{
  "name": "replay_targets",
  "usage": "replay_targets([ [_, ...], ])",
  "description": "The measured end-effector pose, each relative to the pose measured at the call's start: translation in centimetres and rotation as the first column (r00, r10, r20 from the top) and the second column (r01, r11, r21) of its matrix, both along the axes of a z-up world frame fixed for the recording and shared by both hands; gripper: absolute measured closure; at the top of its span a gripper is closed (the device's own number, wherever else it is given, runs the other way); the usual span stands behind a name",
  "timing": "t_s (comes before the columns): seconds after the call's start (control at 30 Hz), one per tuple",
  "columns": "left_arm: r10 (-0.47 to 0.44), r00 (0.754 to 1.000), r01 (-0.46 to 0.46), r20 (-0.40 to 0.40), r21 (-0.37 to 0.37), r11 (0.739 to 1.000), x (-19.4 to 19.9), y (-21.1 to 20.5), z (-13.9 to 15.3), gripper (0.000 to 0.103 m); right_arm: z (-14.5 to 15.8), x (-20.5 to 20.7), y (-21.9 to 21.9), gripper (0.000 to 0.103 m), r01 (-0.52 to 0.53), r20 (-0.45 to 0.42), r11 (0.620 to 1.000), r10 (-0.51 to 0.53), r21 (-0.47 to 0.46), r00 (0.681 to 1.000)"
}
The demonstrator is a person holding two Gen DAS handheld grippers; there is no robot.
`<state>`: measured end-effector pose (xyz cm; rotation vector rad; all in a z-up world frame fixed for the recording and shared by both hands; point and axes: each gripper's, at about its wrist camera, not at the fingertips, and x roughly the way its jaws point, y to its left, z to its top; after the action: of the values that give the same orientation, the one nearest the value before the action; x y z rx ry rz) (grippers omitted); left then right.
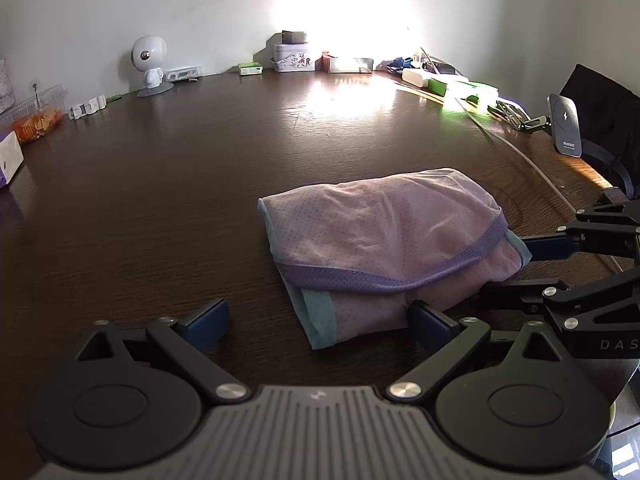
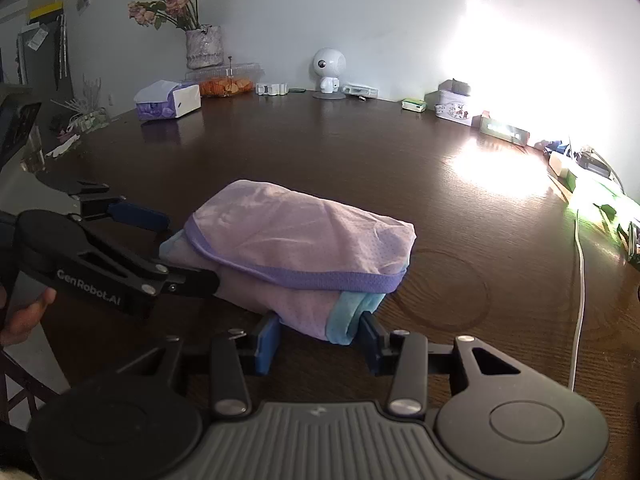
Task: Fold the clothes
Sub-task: 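Push the bundle's edge inward with both open grippers to square it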
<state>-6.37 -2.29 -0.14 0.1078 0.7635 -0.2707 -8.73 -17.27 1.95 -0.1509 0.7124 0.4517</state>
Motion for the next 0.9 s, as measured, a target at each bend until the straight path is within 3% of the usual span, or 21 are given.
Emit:
replay_targets([
  [0.37, 0.012, 1.000, -0.012, 0.005, -0.004, 1.000, -0.24, 0.14, 0.02, 0.004, 0.01, 0.43, 0.37, 0.051, 0.034, -0.019, 0.999, -0.034, -0.015, 0.999],
  [0.9, 0.025, 1.000, -0.025, -0.002, -0.046, 0.999, 0.01, 0.80, 0.31, 0.004, -0.02, 0.12, 0.49, 0.050, 0.045, -0.024, 0.999, -0.045, -0.019, 0.999],
])
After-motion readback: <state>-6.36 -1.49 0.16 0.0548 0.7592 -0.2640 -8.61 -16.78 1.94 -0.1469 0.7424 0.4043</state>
